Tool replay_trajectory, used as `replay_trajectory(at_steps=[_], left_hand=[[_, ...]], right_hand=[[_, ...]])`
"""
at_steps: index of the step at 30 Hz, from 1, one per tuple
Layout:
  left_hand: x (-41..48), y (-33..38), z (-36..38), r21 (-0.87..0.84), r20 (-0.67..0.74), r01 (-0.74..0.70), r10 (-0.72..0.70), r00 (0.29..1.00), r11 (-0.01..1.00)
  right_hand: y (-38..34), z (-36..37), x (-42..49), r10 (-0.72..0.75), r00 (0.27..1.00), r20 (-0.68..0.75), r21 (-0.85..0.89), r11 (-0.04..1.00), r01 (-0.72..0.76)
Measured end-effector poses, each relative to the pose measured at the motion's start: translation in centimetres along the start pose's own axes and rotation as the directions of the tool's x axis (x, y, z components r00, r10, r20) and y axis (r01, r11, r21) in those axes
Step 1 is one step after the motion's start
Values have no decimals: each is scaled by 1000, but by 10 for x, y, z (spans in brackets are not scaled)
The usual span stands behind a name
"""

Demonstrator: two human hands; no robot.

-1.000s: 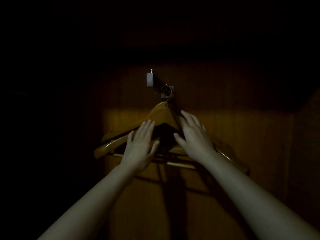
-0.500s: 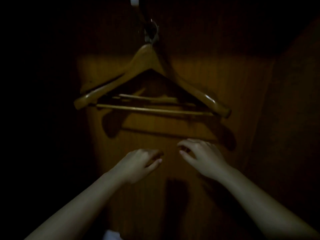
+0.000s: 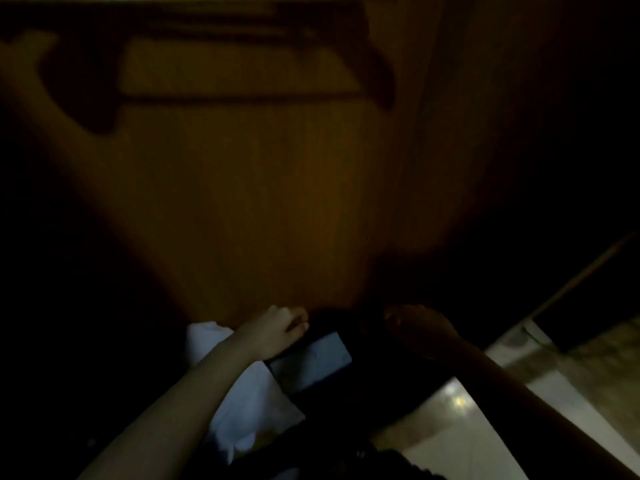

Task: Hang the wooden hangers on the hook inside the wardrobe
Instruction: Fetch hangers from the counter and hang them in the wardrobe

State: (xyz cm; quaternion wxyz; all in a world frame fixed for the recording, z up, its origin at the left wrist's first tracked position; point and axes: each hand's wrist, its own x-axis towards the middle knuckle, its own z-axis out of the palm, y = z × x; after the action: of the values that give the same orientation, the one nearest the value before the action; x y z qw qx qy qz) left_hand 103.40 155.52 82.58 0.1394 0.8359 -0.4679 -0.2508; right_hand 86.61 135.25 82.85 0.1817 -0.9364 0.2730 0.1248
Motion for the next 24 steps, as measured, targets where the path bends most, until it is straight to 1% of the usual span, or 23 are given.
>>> replay_trajectory(at_steps=[3,6,8,11,13,14,16,17,19,20,22,24], left_hand=[[-11,-6,56,-30,138,-25,29,990,999],[-22,-14,107,-89,277,-11,35,960,996],[-32,-17,137,-96,351,7,27,936,995],[-50,-16,177,-61,434,49,-18,901,997],[-61,-12,199,-59,504,75,-35,863,995],[-65,-9,210,-51,538,84,-44,842,995],[-71,-2,231,-34,581,91,-54,812,995],[-74,3,239,-20,585,88,-60,809,996],[-77,14,255,-12,593,107,-79,801,994],[-78,23,262,-18,619,127,-89,781,992],[-77,41,276,18,669,117,-99,737,993],[-72,61,293,36,690,92,-91,718,995]], right_hand=[[27,52,-42,167,983,79,21,985,-169],[61,107,-97,296,938,179,115,941,-318],[73,137,-137,376,896,237,195,885,-423],[85,181,-191,505,804,313,221,785,-579],[91,207,-228,579,731,361,257,692,-675],[96,221,-246,609,692,388,299,627,-719],[105,245,-280,656,608,447,418,447,-791],[109,256,-296,673,570,470,469,357,-808],[117,272,-329,700,510,500,523,225,-822],[122,281,-345,709,483,513,533,178,-827],[132,297,-375,709,439,552,537,100,-837],[145,309,-401,698,410,587,538,42,-842]])
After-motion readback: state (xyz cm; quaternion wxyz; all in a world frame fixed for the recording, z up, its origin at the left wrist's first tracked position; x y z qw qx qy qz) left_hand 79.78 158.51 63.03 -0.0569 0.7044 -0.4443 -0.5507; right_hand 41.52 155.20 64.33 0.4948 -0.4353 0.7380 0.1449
